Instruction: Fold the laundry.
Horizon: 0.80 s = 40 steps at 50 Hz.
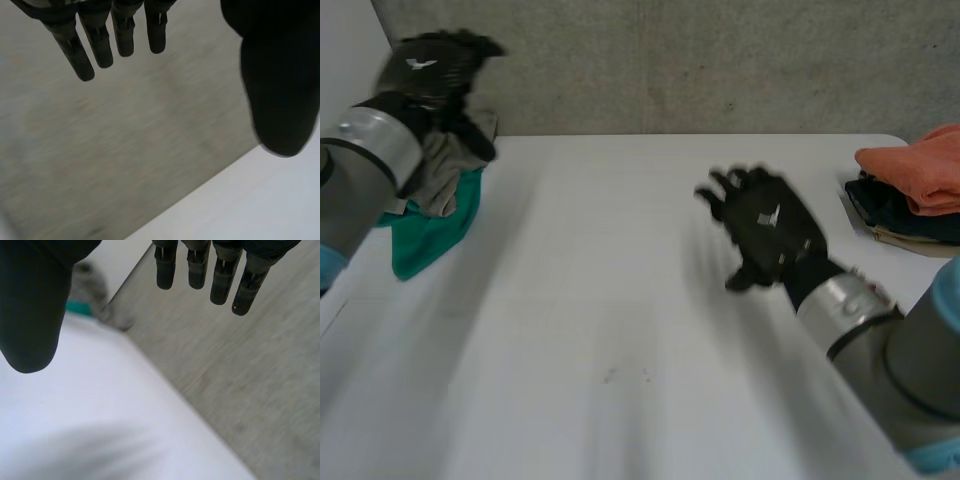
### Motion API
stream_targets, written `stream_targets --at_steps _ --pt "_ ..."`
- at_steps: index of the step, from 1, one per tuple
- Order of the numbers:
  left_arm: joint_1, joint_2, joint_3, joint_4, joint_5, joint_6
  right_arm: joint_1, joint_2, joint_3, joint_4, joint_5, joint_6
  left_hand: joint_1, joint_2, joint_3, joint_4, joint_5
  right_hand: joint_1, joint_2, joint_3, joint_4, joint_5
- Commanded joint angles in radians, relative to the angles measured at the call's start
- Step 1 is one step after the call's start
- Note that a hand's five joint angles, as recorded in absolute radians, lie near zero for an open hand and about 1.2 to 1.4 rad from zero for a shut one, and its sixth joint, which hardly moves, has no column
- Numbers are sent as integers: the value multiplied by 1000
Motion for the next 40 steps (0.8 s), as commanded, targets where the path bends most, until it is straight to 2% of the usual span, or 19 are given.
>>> stream_targets --at_steps 1,10,19,22,30,37,40 --pt "253 -281 134 167 2 175 -3 38 85 18 65 -124 -5 7 2 9 12 -30 -48 -42 -65 -65" --pt "339 -562 343 183 140 226 -97 48 110 4 60 -113 68 80 75 82 85 -30 -48 -42 -65 -65" --pt "376 -763 557 259 156 230 -86 90 113 2 60 -114 144 157 152 159 162 -30 -48 -42 -65 -65" --pt "376 -824 616 259 191 232 -85 94 113 2 62 -114 144 157 152 159 162 -30 -48 -42 -65 -65" --pt "379 -919 691 260 288 282 -86 105 110 -1 62 -120 241 253 248 255 258 -30 -48 -42 -65 -65" --pt "379 -967 712 258 349 357 -86 117 110 -13 68 -127 408 421 416 423 426 -30 -48 -42 -65 -65" --pt "379 -985 738 256 355 391 -88 117 110 -13 68 -128 415 427 422 429 432 -30 -48 -42 -65 -65"
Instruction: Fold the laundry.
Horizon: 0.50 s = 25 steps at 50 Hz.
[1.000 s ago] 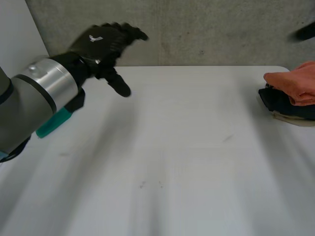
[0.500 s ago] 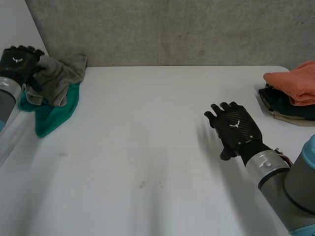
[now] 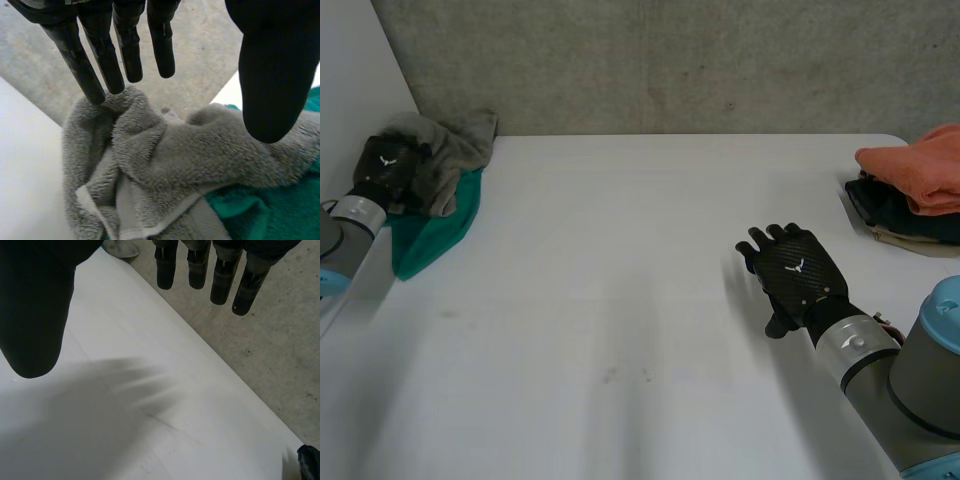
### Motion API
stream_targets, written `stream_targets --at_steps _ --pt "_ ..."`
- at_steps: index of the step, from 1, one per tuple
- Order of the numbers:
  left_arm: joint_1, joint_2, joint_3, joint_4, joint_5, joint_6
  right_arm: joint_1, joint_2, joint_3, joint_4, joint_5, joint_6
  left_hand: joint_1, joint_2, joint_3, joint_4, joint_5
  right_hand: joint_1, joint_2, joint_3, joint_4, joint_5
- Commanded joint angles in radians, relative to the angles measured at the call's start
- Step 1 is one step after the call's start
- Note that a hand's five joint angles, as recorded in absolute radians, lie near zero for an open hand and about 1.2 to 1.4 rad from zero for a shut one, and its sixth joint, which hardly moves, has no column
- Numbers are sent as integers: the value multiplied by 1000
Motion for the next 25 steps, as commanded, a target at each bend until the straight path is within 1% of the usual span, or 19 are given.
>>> stream_targets --at_steps 1,12,17,21,25 --pt "0 -60 63 -7 52 104 -3 10 0 -7 5 -8 320 320 320 318 313 -30 -48 -42 -65 -65" --pt "1 -139 175 -26 69 161 -9 10 0 -7 5 -9 323 323 323 321 316 -30 -48 -42 -65 -65" --pt "1 -169 215 -27 79 197 -9 10 -2 -7 5 -9 379 378 379 377 372 -30 -48 -42 -65 -65" --pt "1 -192 232 -26 102 216 -9 11 -4 -7 5 -9 490 490 490 488 483 -30 -48 -42 -65 -65" --pt "1 -201 249 -26 105 220 -10 11 -5 -7 5 -9 675 674 675 673 668 -30 -48 -42 -65 -65"
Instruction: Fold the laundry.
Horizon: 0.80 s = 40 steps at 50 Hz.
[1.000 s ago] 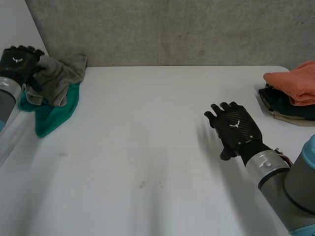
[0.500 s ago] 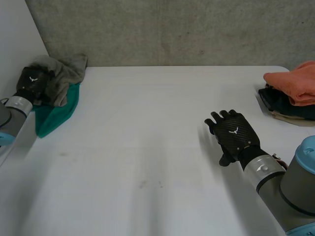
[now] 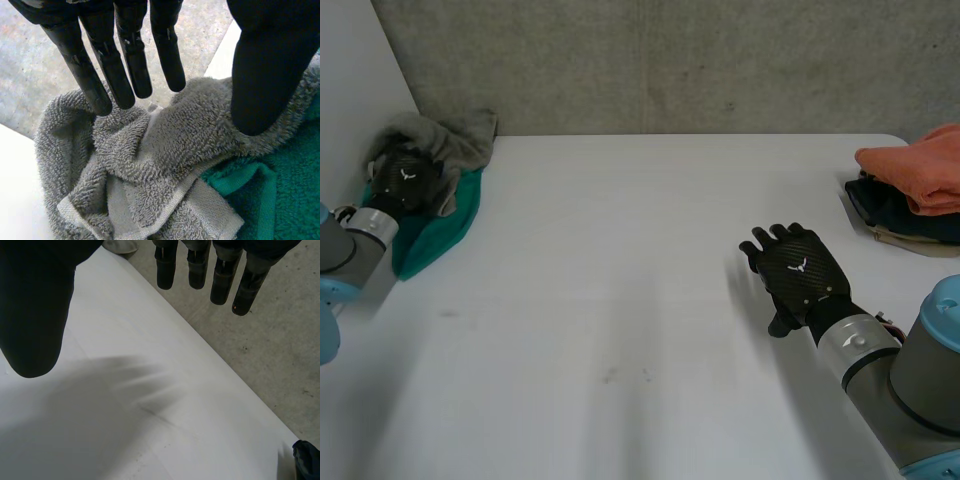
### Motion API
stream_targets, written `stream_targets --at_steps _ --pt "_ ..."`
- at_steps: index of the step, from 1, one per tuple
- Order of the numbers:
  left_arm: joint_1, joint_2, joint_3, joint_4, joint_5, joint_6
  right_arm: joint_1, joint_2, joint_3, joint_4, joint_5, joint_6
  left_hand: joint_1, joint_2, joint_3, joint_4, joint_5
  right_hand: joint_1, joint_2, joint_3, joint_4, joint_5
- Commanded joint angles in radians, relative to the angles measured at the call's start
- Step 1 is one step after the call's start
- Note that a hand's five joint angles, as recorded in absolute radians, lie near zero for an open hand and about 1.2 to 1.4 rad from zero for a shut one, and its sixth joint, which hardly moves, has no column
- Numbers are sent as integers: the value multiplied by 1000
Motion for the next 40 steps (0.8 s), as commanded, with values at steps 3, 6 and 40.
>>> stream_targets --at_steps 3,6,40 --pt "1 -29 29 1 21 15 -1 1 -2 0 0 0 543 551 556 555 567 -30 -48 -42 -65 -65" --pt "1 -33 29 1 24 20 -1 1 -2 0 0 0 684 693 697 696 708 -30 -48 -42 -65 -65" --pt "-699 951 -1122 76 -25 -678 -55 -2 -5 0 24 5 684 693 697 696 708 -30 -48 -42 -65 -65"
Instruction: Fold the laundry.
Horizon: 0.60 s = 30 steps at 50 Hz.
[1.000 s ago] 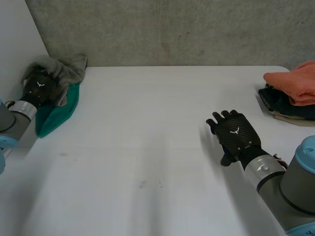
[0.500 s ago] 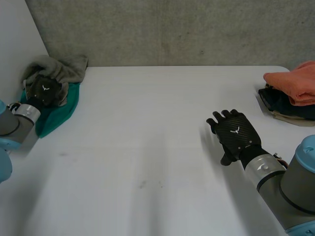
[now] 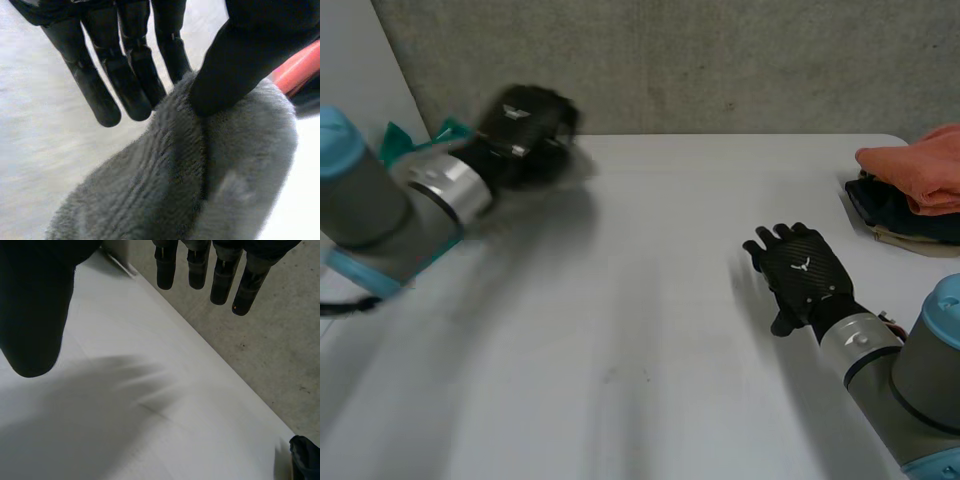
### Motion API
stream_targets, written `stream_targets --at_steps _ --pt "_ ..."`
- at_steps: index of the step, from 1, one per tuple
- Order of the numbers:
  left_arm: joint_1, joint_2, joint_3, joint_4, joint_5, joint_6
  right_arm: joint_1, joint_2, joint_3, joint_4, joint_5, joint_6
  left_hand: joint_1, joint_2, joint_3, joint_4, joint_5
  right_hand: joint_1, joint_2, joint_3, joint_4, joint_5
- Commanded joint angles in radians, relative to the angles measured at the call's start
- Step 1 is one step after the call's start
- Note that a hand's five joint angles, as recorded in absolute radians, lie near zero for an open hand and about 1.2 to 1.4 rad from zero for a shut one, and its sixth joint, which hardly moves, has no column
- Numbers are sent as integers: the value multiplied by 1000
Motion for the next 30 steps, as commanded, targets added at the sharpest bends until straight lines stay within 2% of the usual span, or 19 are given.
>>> stream_targets --at_steps 1,2,5,6,10,11,17,22,25,26,29,30 --pt "-273 11 -141 11 -15 -123 -48 -5 -5 0 27 3 285 199 204 195 231 -30 -48 -42 -65 -65" --pt "-289 -2 -139 11 -26 -126 -54 -7 -8 0 40 9 285 199 204 195 231 -30 -48 -42 -65 -65" --pt "-329 -59 -126 4 -90 -126 -64 -7 -21 0 60 15 -616 -702 -697 -706 -670 -30 -48 -42 -65 -65" --pt "-329 -65 -123 2 -110 -128 -74 -8 -28 3 66 17 -733 -818 -813 -822 -786 -30 -48 -42 -65 -65" --pt "-315 -46 -116 -4 -209 -138 -77 -11 -44 14 68 19 -734 -819 -814 -823 -787 -30 -48 -42 -65 -65" --pt "-289 -24 -121 -6 -235 -140 -77 -11 -48 15 68 20 -737 -822 -817 -826 -790 -30 -48 -42 -65 -65" --pt "-157 45 -155 -16 -267 -128 -75 -59 -108 84 54 60 -725 -810 -805 -814 -778 -30 -48 -42 -65 -65" --pt "-79 73 -190 -62 -270 -112 -74 -97 -210 326 -36 141 -722 -807 -802 -811 -775 -30 -48 -42 -65 -65" --pt "-22 71 -204 -98 -270 -62 -63 -97 -252 452 -78 147 -707 -793 -788 -796 -761 -30 -48 -42 -65 -65" --pt "7 65 -210 -128 -270 -8 -58 -97 -277 548 -94 152 -693 -778 -773 -782 -746 -30 -48 -42 -65 -65" --pt "32 57 -218 -165 -270 72 -46 -84 -318 725 -122 158 -669 -754 -749 -758 -723 -30 -48 -42 -65 -65" --pt "43 44 -222 -203 -270 134 -40 -77 -320 756 -124 160 -669 -754 -749 -758 -723 -30 -48 -42 -65 -65"
